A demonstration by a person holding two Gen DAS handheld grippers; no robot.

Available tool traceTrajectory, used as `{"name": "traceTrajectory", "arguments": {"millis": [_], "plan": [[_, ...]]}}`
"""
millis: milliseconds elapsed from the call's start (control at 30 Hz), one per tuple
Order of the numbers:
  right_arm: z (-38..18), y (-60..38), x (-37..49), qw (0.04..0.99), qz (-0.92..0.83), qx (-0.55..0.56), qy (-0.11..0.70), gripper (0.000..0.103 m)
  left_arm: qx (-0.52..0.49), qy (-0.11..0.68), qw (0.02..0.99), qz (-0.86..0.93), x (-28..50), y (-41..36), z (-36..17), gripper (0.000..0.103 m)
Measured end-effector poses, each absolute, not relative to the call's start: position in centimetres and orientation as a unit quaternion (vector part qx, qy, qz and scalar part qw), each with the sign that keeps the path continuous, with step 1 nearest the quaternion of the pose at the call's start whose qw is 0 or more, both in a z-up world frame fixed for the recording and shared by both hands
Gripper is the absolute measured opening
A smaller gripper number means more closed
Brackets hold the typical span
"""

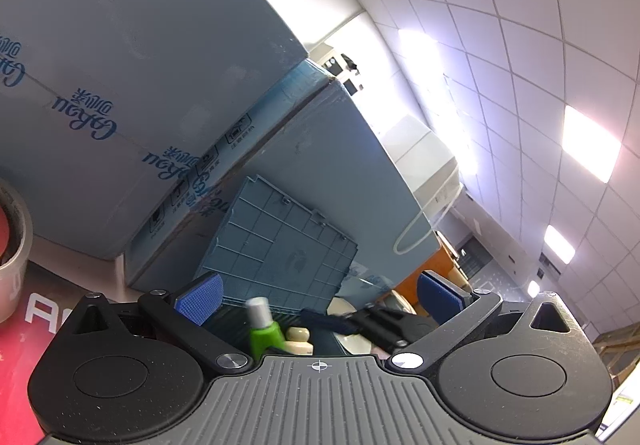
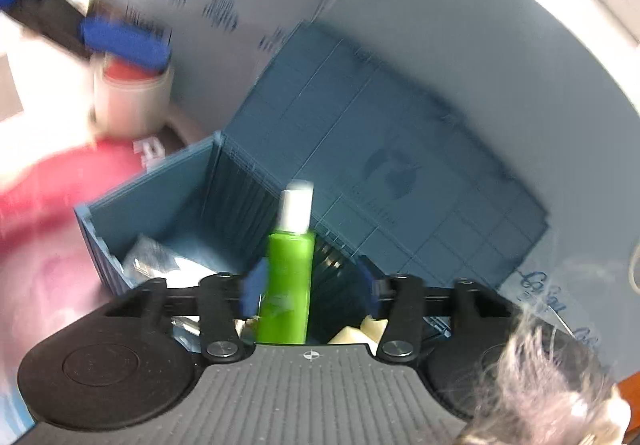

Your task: Organize rigid objects

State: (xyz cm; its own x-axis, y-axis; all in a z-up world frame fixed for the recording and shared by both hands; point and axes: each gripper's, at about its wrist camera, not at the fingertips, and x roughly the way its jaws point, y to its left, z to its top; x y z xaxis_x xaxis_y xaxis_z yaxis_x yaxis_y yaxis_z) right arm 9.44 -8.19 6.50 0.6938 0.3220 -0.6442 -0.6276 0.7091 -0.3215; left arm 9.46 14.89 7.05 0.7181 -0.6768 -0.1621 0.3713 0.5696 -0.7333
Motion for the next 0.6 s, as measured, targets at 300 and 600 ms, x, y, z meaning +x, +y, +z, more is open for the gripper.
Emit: {"name": "traceTrajectory", "arguments": {"millis": [300, 600], "plan": [[9.6, -16.7, 1.0, 0.972, 0.186, -0.02, 0.144, 0.085, -0.308, 0.202, 0.862, -0.349, 8.1, 12.3, 8.0, 0.103], [6.4, -25.8, -9.0, 0.985, 0.022, 0.172, 0.017, 0.094, -0.213, 0.226, 0.863, -0.399, 6.0, 5.1, 8.1, 0.103]]}}
